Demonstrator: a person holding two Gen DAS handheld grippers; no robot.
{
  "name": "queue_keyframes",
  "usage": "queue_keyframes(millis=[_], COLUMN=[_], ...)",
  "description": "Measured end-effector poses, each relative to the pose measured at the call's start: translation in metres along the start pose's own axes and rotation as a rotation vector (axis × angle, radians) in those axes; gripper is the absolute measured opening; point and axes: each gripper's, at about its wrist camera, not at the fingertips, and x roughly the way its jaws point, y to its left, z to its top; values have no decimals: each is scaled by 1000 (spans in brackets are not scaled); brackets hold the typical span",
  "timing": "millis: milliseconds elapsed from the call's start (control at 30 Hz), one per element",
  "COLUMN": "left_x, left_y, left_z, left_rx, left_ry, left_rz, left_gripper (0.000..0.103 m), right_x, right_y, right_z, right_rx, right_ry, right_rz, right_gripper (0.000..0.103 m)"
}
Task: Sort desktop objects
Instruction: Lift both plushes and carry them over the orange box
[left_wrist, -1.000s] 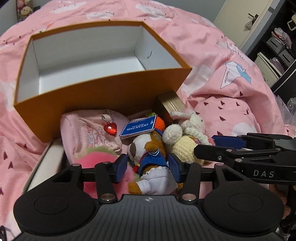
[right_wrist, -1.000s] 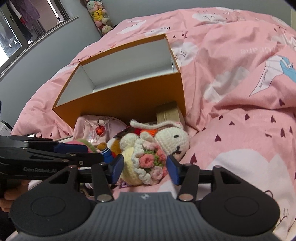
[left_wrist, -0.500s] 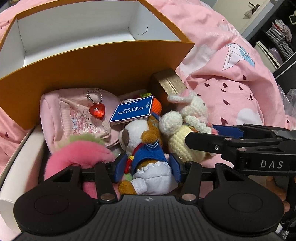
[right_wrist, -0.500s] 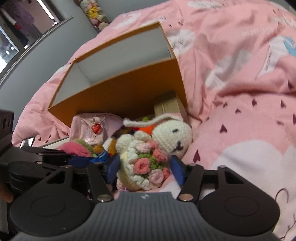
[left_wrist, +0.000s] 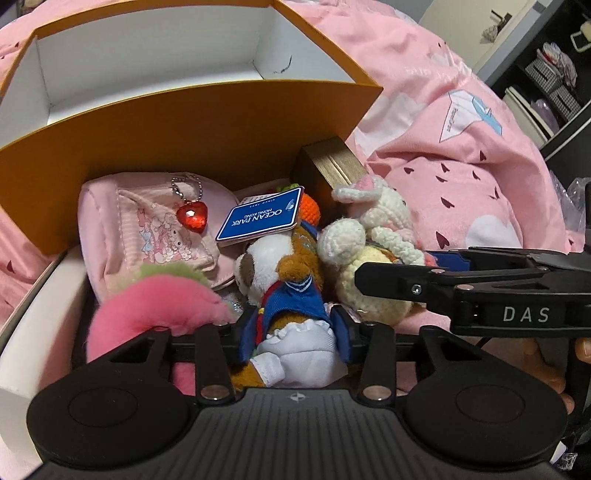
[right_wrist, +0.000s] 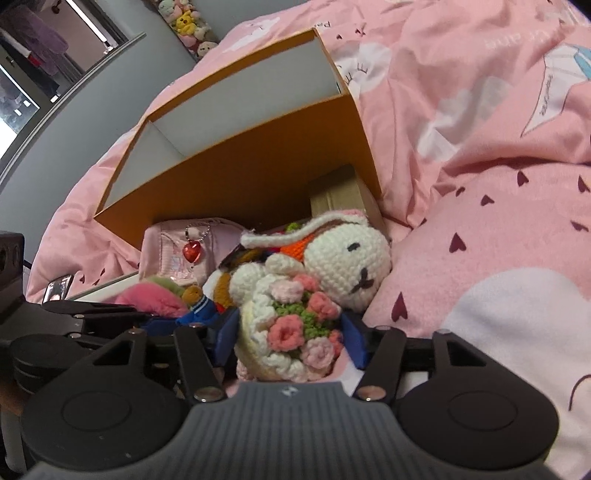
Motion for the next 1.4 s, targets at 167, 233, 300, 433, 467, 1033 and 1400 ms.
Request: queue_keyframes(millis=[167, 233, 300, 433, 467, 1033, 1400], left_x=[-16, -27, -37, -58, -64, -137, -128], left_y=[6, 5, 6, 8, 9, 47, 80], left_z=[-4, -5, -5, -1, 0, 42, 83], left_rx=[-50, -53, -63, -74, -77, -179, -217], left_ry=[-58, -92, -126, -187, -205, -454, -491], left_rz=[-3, -6, -7, -11, -16, 34, 166], left_gripper=[45, 45, 45, 45, 45, 45, 45], right_x=[-12, -18, -25, -38, -41, -52, -1], right_y=[7, 11, 16, 26, 27, 86, 105], right_z=[1, 1, 2, 6, 8, 71, 132], right_rx=[-55, -80, -113, -178, -193, -516, -588], right_ry=[-22, -37, -56, -99, -108, -250, -292], right_rz=[1, 2, -5, -2, 4, 63, 116], right_gripper=[59, 59, 59, 59, 59, 57, 57])
